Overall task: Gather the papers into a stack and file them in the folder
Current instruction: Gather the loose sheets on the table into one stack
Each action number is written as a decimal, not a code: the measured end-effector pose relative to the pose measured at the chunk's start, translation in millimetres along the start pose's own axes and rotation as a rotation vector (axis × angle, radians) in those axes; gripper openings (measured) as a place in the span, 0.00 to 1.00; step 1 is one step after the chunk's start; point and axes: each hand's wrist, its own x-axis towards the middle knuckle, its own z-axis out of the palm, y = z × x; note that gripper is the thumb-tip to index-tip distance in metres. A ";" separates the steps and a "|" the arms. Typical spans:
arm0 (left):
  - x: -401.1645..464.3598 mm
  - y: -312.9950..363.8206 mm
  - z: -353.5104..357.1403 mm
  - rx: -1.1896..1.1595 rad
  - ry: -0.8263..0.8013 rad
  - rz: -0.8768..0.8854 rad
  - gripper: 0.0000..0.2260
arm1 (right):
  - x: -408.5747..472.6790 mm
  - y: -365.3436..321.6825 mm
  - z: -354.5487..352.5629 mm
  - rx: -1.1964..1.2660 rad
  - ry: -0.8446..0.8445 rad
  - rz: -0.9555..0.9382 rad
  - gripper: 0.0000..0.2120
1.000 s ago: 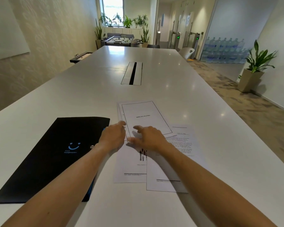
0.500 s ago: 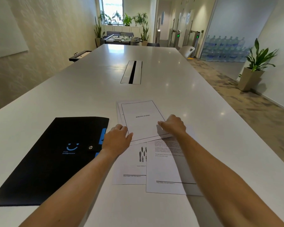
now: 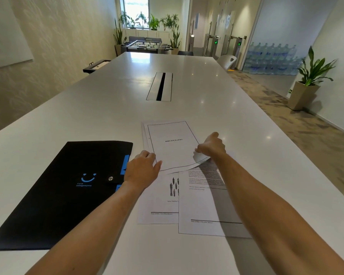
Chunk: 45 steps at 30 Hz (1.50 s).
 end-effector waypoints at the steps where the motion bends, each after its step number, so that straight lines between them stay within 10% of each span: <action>1: 0.4 0.0 0.1 0.001 0.001 0.001 0.18 | 1.6 0.1 -2.3 0.026 -0.014 0.016 0.35; 23: 0.7 -2.1 4.3 0.001 0.018 -0.011 0.18 | 8.4 0.9 -2.9 0.464 -0.310 0.028 0.33; 32: -0.6 -1.0 0.8 -0.027 0.003 -0.021 0.18 | -0.1 -8.8 5.9 0.768 -0.565 0.102 0.15; 45: -1.6 -1.7 1.8 -0.074 0.033 -0.008 0.17 | -5.3 6.7 -22.8 0.446 -0.433 -0.113 0.14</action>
